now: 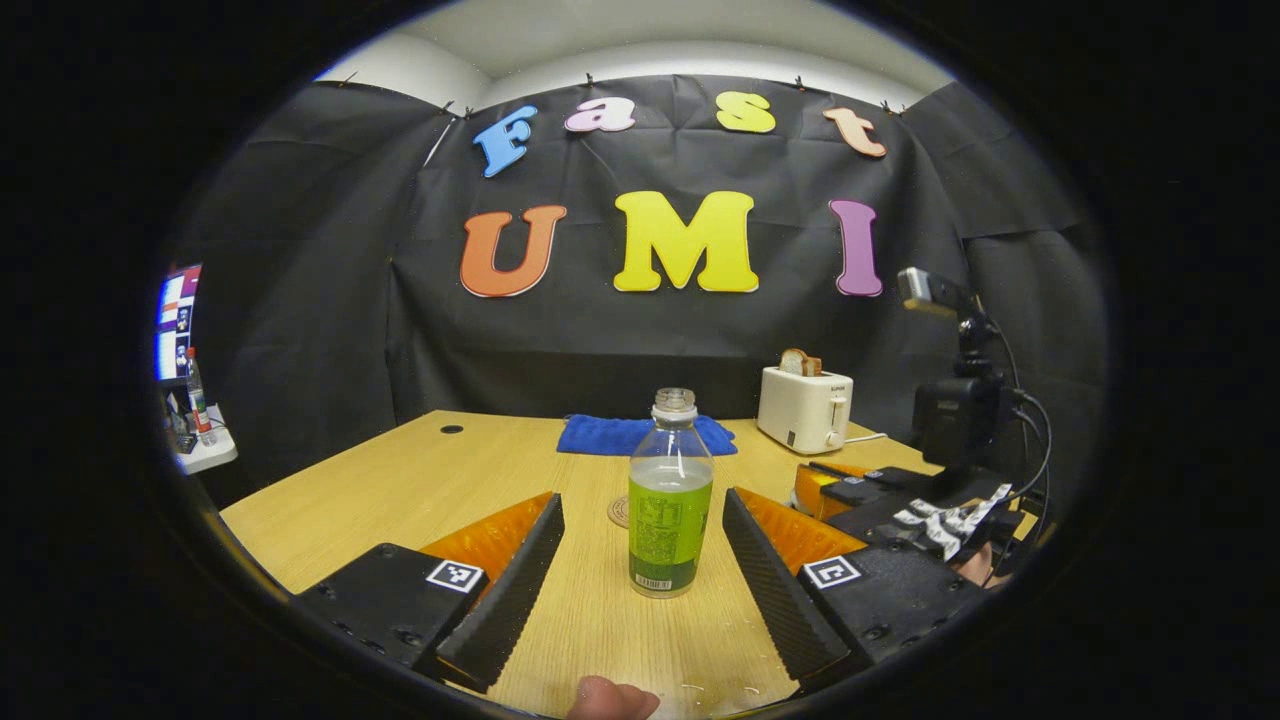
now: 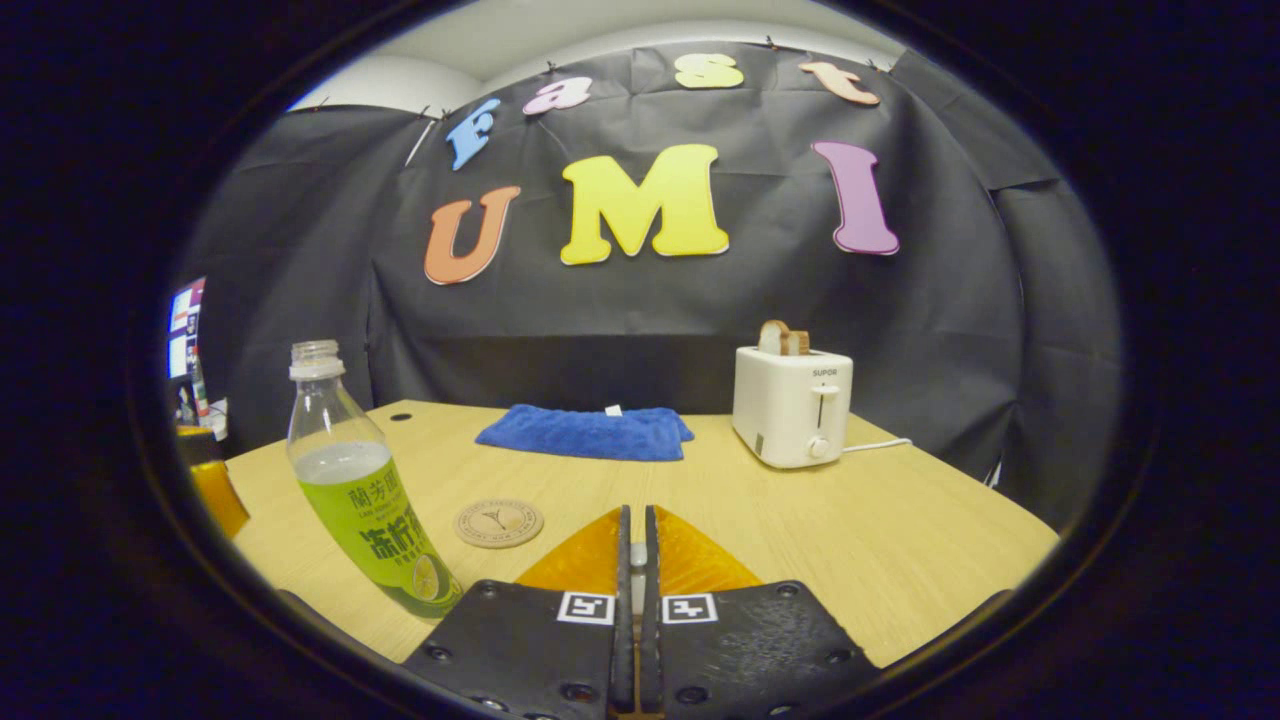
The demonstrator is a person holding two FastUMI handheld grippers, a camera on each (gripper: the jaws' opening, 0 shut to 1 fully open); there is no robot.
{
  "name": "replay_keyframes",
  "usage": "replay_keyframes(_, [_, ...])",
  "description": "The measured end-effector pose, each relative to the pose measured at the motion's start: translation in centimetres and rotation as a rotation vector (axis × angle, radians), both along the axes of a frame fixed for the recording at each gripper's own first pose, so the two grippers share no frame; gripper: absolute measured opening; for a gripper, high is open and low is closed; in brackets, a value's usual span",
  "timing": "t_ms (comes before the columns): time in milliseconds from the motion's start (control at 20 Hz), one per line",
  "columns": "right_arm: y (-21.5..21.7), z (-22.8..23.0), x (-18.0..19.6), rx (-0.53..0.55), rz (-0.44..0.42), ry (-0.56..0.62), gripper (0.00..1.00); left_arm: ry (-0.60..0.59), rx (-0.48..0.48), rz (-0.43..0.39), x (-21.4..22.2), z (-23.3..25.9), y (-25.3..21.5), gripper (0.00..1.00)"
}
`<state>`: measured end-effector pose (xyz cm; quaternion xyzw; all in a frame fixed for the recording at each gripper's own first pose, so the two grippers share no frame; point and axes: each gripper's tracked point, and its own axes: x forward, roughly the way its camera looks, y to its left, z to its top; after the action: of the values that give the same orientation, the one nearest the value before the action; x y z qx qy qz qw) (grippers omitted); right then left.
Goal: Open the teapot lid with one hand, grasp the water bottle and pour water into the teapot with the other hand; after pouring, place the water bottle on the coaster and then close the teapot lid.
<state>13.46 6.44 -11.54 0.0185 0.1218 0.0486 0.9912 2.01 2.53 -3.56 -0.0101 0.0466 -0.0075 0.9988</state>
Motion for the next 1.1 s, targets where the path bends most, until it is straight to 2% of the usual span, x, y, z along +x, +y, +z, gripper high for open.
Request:
replay_keyframes(550, [-2.8,4.3,-3.7,-0.004,0.032,-0.058,0.02,0.103,-0.004,-0.017,4.5,-5.1,-1.5,1.0])
replay_keyframes(1100, [-4.4,4.1,-5.9,-0.013,0.034,-0.04,0.02,0.193,-0.028,-0.026,7.3,-8.4,-1.6,1.0])
